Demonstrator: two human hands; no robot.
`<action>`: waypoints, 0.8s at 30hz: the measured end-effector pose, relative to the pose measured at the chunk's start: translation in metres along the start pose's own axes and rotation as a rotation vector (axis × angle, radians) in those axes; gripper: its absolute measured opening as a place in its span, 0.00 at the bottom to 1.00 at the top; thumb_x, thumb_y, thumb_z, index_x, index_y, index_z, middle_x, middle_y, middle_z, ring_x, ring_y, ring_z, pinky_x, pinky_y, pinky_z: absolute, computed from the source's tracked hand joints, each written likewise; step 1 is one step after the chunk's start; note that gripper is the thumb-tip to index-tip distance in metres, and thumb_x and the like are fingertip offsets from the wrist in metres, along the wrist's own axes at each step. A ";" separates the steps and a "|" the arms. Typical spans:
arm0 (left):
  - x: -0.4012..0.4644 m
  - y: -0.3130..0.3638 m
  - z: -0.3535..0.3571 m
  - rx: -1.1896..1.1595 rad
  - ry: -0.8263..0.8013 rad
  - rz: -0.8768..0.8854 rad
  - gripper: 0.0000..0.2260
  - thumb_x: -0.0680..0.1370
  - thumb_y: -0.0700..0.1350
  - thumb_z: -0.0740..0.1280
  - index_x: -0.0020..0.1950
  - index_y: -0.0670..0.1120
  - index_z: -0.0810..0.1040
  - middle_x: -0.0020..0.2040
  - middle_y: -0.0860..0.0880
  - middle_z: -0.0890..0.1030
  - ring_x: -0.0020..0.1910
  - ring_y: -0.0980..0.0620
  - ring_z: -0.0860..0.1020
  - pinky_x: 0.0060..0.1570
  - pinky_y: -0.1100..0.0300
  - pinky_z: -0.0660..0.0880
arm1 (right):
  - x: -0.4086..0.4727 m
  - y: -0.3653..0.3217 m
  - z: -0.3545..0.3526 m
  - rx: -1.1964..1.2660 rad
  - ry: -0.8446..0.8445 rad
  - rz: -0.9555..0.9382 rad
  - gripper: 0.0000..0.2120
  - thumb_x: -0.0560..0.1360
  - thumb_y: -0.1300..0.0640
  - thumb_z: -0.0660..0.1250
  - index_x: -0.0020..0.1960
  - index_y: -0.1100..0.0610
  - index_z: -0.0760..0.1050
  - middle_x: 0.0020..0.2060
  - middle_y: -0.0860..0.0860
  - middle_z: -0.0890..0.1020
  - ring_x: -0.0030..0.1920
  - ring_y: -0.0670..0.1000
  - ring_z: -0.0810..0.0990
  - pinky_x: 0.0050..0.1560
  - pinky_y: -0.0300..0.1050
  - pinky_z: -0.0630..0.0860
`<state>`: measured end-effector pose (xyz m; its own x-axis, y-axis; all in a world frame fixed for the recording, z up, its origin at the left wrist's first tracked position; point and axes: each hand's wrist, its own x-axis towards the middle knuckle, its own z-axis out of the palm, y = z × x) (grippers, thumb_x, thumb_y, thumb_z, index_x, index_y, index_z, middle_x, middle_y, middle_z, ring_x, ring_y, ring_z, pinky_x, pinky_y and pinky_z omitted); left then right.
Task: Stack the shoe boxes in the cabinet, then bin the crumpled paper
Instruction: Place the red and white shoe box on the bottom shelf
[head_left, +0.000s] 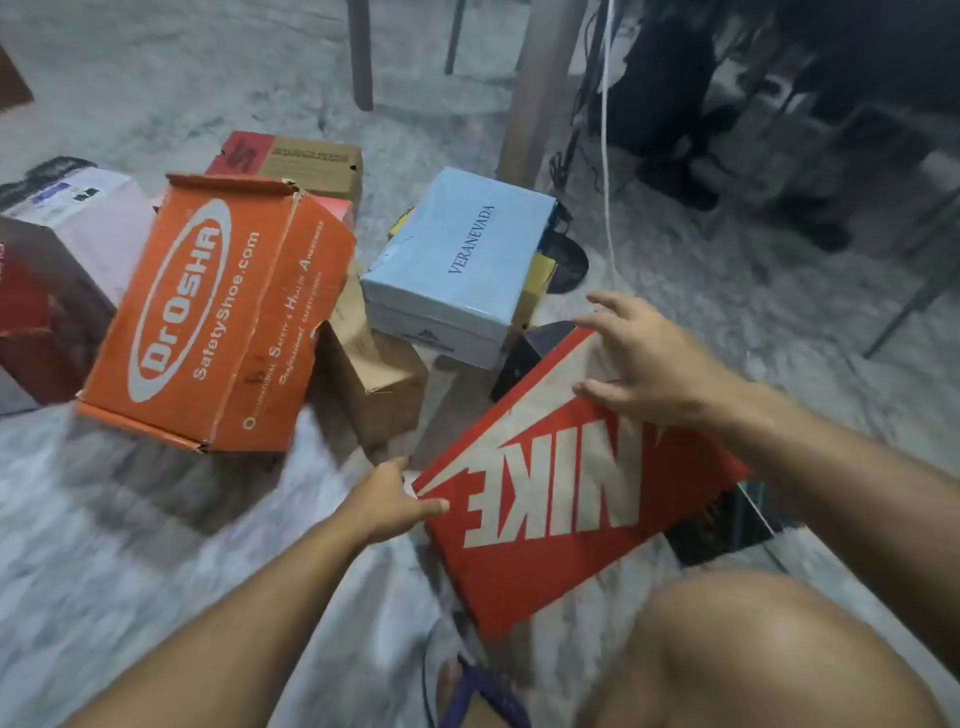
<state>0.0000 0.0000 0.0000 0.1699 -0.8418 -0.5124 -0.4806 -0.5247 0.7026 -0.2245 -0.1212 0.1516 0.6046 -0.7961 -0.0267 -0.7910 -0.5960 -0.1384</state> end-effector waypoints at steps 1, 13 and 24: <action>0.001 -0.002 0.011 -0.074 -0.025 -0.027 0.28 0.73 0.48 0.75 0.69 0.44 0.70 0.61 0.47 0.77 0.63 0.46 0.76 0.55 0.60 0.71 | -0.006 0.007 0.002 -0.011 0.038 0.018 0.33 0.70 0.48 0.73 0.72 0.54 0.67 0.74 0.54 0.64 0.73 0.54 0.62 0.72 0.49 0.63; 0.010 -0.032 0.105 -0.680 -0.073 -0.239 0.26 0.70 0.49 0.76 0.65 0.56 0.71 0.62 0.53 0.78 0.63 0.44 0.75 0.65 0.37 0.69 | -0.051 0.047 0.010 0.045 -0.215 0.179 0.55 0.63 0.41 0.77 0.79 0.43 0.45 0.77 0.47 0.61 0.74 0.54 0.63 0.72 0.50 0.64; -0.031 -0.015 0.001 -0.563 -0.044 0.038 0.51 0.54 0.54 0.84 0.70 0.58 0.59 0.63 0.54 0.77 0.59 0.51 0.78 0.46 0.50 0.80 | -0.044 0.001 -0.038 0.093 -0.208 0.065 0.57 0.58 0.45 0.82 0.77 0.45 0.50 0.70 0.48 0.64 0.68 0.51 0.67 0.70 0.52 0.68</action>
<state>0.0008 0.0345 0.0047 0.1195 -0.8615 -0.4934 0.0499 -0.4912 0.8696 -0.2557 -0.0911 0.1904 0.5666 -0.7882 -0.2402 -0.8226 -0.5242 -0.2203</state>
